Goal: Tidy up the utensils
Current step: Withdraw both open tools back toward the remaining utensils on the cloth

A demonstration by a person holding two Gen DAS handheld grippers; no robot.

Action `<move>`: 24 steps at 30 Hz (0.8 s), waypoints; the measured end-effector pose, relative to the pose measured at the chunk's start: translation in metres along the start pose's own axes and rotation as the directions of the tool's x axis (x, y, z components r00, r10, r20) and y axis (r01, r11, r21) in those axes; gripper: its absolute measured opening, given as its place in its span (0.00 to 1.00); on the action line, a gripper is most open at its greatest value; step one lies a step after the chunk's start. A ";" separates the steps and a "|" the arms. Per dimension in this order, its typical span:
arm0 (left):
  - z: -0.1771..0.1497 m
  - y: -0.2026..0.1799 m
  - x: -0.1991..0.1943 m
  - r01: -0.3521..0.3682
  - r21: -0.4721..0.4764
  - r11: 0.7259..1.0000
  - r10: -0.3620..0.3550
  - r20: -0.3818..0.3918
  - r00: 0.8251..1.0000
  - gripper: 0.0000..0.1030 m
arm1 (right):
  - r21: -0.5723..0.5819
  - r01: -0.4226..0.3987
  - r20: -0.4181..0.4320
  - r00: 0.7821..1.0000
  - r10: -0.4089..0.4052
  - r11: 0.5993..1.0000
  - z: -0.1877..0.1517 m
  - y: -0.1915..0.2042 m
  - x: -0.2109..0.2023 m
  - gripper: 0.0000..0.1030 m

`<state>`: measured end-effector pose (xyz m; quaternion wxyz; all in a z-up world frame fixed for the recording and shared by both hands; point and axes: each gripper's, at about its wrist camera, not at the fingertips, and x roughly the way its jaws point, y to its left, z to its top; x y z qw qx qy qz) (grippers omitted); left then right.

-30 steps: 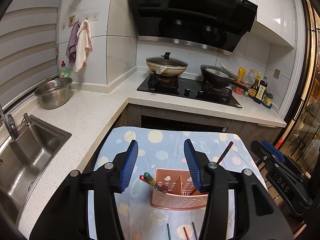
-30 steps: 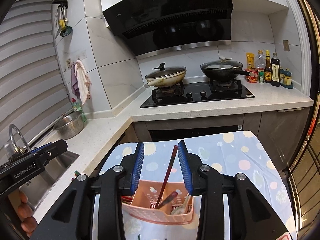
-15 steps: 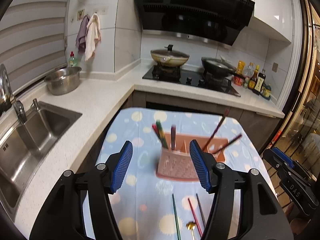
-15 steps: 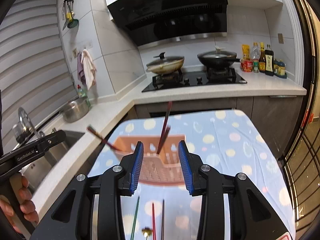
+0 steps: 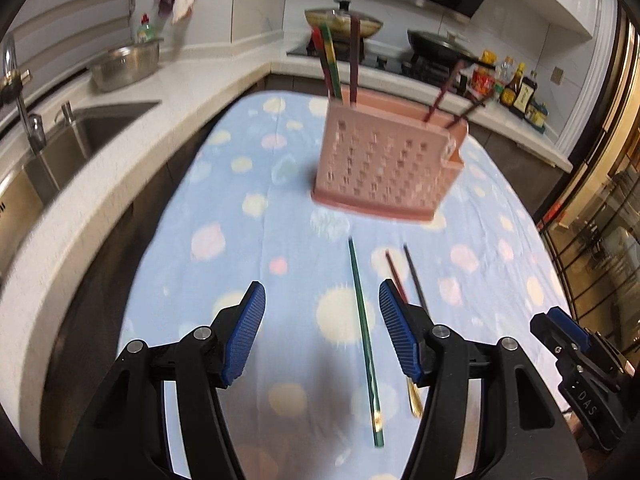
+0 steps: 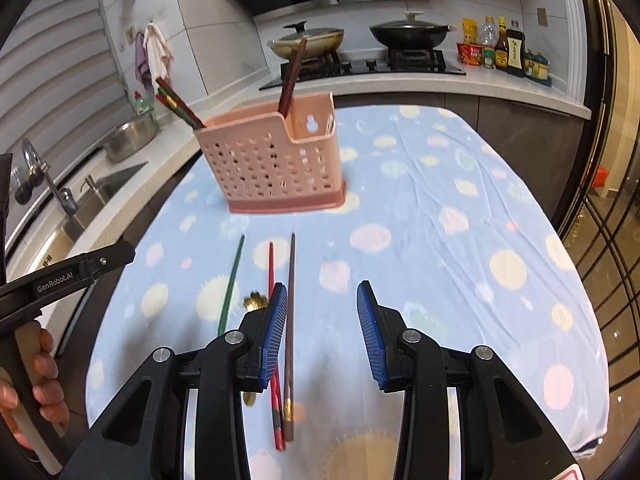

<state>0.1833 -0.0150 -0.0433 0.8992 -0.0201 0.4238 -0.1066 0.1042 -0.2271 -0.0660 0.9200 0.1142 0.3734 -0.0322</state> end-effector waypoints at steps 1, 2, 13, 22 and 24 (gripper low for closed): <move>-0.009 -0.001 0.004 0.003 0.003 1.000 -0.003 -0.019 1.000 0.55 | 0.002 0.002 -0.018 1.000 -0.002 1.000 -0.008 -0.001 0.002 0.35; -0.017 -0.002 0.007 0.006 0.006 1.000 -0.005 -0.036 0.999 0.55 | 0.006 0.001 -0.038 0.999 0.000 1.000 -0.016 -0.002 0.004 0.35; -0.088 -0.020 0.032 0.022 0.049 0.999 -0.013 -0.172 0.985 0.55 | 0.011 0.009 -0.145 0.989 -0.007 1.000 -0.072 -0.008 0.015 0.35; -0.101 -0.033 0.042 0.028 0.094 0.995 -0.009 -0.192 0.981 0.54 | -0.002 -0.006 -0.165 0.986 0.005 1.000 -0.081 -0.001 0.018 0.35; -0.103 -0.033 0.044 0.022 0.099 0.995 -0.002 -0.198 0.980 0.52 | -0.009 -0.012 -0.168 0.986 0.011 1.000 -0.082 0.002 0.019 0.35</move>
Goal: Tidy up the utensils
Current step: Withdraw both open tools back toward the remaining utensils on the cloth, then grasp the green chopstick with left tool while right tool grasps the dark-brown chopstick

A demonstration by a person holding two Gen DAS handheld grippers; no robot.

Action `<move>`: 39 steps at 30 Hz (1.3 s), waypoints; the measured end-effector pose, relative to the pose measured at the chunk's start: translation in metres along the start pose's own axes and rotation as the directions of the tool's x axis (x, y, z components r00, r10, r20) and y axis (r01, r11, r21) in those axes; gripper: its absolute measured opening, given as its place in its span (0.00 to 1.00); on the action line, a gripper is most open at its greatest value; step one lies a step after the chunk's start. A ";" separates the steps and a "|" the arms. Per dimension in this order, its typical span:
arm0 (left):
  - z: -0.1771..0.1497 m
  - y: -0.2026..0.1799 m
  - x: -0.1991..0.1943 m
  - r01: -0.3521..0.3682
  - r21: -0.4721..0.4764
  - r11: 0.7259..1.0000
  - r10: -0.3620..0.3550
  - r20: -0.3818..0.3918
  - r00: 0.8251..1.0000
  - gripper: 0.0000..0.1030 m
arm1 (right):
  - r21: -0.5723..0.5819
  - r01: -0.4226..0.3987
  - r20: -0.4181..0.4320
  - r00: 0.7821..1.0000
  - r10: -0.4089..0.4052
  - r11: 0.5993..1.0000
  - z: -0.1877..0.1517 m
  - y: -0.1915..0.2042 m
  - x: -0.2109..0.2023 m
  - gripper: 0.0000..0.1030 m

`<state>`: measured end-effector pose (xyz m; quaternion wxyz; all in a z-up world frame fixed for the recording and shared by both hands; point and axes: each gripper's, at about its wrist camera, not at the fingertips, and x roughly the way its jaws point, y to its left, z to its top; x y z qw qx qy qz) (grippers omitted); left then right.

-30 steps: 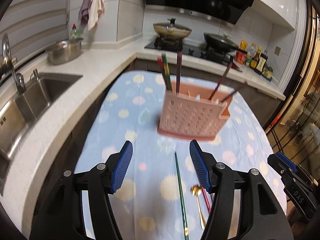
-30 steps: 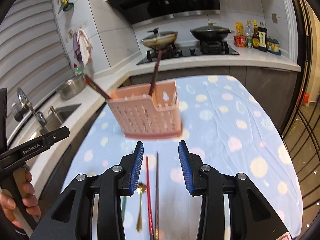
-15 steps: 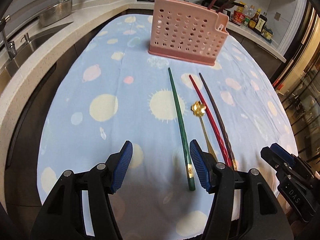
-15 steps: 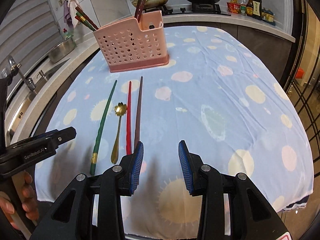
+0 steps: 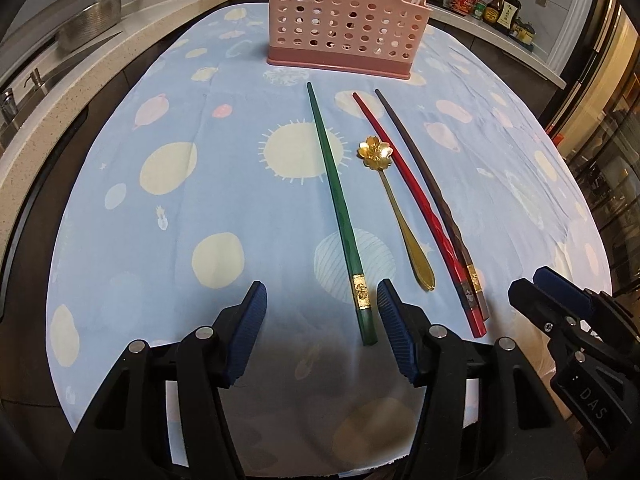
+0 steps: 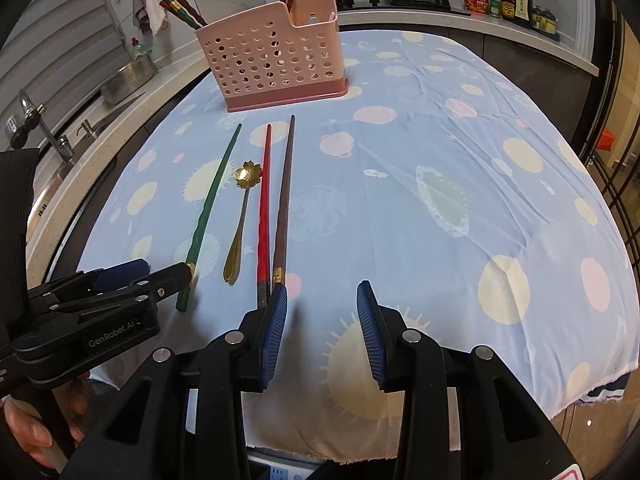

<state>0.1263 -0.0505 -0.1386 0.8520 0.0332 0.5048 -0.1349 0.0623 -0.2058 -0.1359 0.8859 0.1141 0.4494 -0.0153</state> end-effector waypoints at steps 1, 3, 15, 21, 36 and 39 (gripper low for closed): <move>-0.001 0.000 0.001 -0.002 0.001 1.000 0.002 -0.003 1.000 0.52 | -0.003 -0.002 -0.003 1.000 0.002 1.000 0.000 0.001 0.001 0.35; -0.002 0.002 0.003 -0.004 0.001 1.000 0.004 -0.004 1.000 0.51 | -0.009 -0.004 -0.008 1.000 0.004 1.000 -0.001 0.004 0.004 0.35; -0.003 0.003 0.004 -0.027 0.012 1.000 0.027 0.002 1.000 0.52 | -0.044 -0.011 -0.028 1.000 0.009 0.999 0.003 0.015 0.018 0.35; -0.002 0.007 0.004 -0.032 0.007 0.999 0.032 0.005 0.999 0.52 | -0.034 -0.003 -0.032 0.999 0.002 0.999 0.002 0.010 0.022 0.32; -0.003 0.007 0.004 -0.045 0.011 0.999 0.044 0.014 0.999 0.50 | -0.063 0.011 -0.030 0.999 -0.013 0.998 0.000 0.009 0.026 0.11; -0.004 0.008 0.002 -0.046 0.009 0.999 0.046 0.019 0.999 0.38 | -0.063 0.013 -0.030 0.999 -0.015 0.998 0.000 0.008 0.026 0.08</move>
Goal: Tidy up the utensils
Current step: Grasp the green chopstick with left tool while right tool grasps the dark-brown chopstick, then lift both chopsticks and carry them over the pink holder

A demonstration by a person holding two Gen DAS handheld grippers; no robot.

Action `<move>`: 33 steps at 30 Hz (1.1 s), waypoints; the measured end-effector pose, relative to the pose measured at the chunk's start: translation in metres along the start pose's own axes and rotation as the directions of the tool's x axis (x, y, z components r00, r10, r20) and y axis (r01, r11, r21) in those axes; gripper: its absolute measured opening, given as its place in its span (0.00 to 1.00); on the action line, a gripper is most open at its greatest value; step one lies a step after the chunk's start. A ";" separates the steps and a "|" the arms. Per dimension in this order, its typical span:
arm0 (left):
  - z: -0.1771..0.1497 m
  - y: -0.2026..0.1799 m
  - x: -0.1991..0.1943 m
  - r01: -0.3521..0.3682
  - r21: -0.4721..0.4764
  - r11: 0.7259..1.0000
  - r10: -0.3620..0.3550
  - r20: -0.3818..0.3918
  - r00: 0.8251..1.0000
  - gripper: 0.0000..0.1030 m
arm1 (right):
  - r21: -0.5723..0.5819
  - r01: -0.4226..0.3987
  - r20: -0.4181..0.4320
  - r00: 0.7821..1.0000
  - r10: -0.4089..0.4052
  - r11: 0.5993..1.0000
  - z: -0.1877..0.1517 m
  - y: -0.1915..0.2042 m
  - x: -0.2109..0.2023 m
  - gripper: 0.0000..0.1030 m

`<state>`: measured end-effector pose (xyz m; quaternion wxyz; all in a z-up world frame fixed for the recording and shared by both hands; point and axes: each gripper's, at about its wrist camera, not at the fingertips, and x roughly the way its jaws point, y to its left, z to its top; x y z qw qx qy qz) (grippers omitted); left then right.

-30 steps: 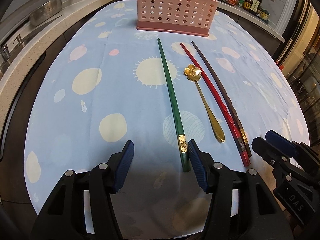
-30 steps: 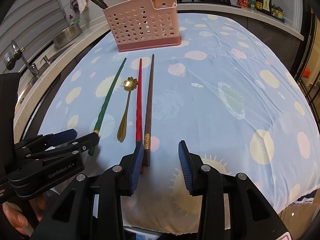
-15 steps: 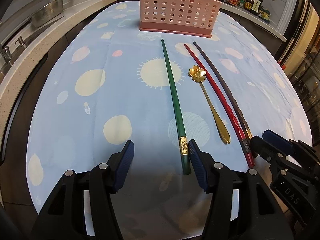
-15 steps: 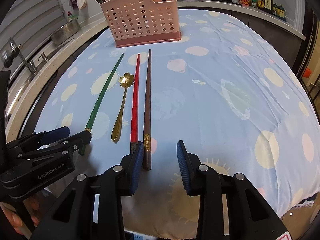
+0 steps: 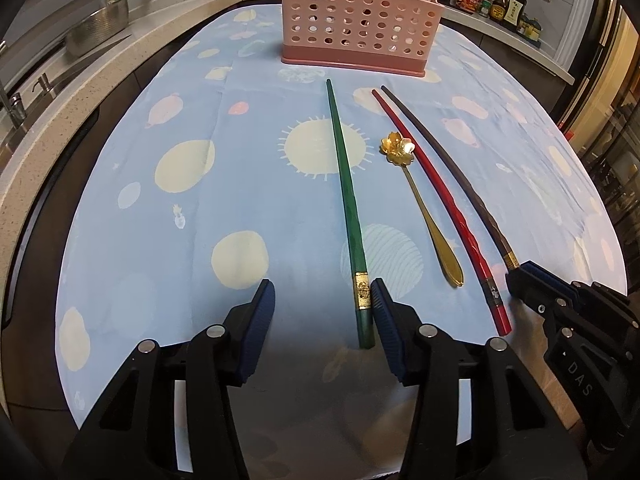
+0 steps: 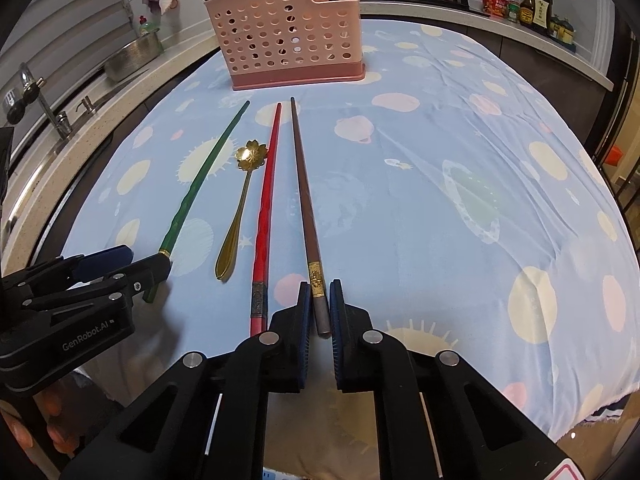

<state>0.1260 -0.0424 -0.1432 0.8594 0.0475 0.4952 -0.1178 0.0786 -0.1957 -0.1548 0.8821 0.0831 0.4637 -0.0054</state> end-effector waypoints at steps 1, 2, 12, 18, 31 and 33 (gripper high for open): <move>0.000 0.001 -0.001 0.005 -0.001 1.000 -0.005 0.001 1.000 0.34 | 0.001 -0.001 0.001 1.000 0.001 1.000 0.000 0.000 0.000 0.08; 0.000 0.001 -0.002 0.013 -0.001 1.000 -0.013 0.000 1.000 0.28 | 0.002 -0.002 0.001 1.000 0.002 1.000 -0.001 0.000 -0.001 0.08; -0.004 0.007 -0.009 0.056 -0.009 0.998 -0.056 -0.005 0.998 0.07 | 0.013 -0.025 0.012 1.000 0.024 1.000 -0.002 -0.002 -0.010 0.07; 0.000 0.013 -0.031 0.082 -0.037 0.996 -0.081 0.031 0.996 0.07 | 0.042 -0.044 0.064 0.997 0.041 0.998 0.005 -0.008 -0.033 0.07; 0.044 0.020 -0.101 0.115 -0.049 0.992 -0.102 0.204 0.974 0.07 | 0.083 -0.107 0.283 0.956 0.080 0.991 0.061 -0.019 -0.107 0.07; 0.053 0.019 -0.112 0.118 -0.043 0.992 -0.104 0.235 0.966 0.07 | 0.083 -0.118 0.318 0.944 0.085 0.990 0.072 -0.020 -0.117 0.07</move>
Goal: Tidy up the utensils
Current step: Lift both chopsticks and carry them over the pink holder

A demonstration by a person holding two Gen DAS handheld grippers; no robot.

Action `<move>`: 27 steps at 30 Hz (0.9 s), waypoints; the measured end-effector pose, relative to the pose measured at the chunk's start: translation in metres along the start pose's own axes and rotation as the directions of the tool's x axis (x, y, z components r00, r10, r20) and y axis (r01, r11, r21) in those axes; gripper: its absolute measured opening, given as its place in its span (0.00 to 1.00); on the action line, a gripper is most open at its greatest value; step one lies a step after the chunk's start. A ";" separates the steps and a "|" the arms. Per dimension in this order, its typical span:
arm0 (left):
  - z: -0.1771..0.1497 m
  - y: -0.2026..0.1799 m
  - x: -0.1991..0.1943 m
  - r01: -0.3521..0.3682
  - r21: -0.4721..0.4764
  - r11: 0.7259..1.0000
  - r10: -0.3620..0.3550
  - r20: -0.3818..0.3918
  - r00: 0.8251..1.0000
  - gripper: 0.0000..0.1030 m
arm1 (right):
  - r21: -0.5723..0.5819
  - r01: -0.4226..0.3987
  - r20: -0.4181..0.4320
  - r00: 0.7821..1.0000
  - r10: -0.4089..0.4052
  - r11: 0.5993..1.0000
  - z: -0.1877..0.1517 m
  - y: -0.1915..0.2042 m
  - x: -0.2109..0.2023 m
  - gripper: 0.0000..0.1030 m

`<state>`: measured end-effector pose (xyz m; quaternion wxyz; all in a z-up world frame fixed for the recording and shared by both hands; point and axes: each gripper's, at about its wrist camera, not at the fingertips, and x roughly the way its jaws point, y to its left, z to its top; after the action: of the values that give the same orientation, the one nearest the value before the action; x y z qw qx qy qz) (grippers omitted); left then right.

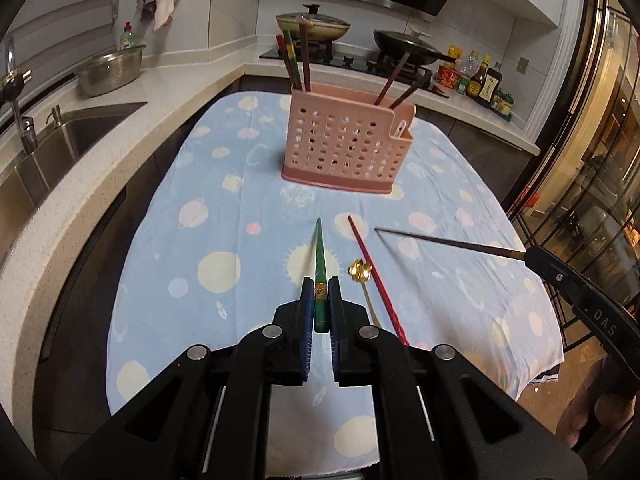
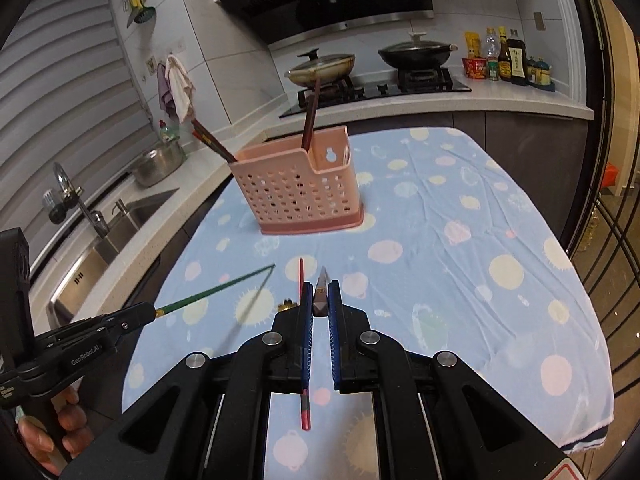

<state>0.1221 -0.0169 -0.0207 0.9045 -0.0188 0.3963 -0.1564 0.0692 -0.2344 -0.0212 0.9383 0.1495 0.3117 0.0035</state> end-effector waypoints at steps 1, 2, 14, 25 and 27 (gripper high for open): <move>0.006 -0.001 -0.003 0.002 0.002 1.000 -0.002 0.016 1.000 0.07 | 0.001 -0.005 0.015 1.000 0.004 1.000 0.006 0.000 -0.002 0.07; 0.013 -0.002 -0.007 0.003 0.004 1.000 -0.004 0.031 1.000 0.07 | 0.002 -0.009 0.032 0.999 0.008 1.000 0.014 0.001 -0.005 0.07; 0.094 -0.016 -0.029 0.004 0.034 0.999 -0.010 0.191 0.982 0.07 | -0.025 -0.035 0.168 0.985 0.039 0.999 0.078 0.005 -0.014 0.07; 0.170 -0.026 -0.042 0.004 0.047 0.999 -0.019 0.311 0.950 0.07 | -0.035 -0.060 0.284 0.956 0.067 0.998 0.143 0.004 -0.019 0.07; 0.185 -0.029 -0.044 0.005 0.048 0.999 -0.021 0.337 0.941 0.07 | -0.039 -0.069 0.301 0.951 0.078 0.997 0.157 0.007 -0.017 0.07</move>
<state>0.2196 -0.0478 0.1422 0.9582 -0.0268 0.2314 -0.1663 0.1481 -0.2735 0.1099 0.9762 0.1464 0.1588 0.0199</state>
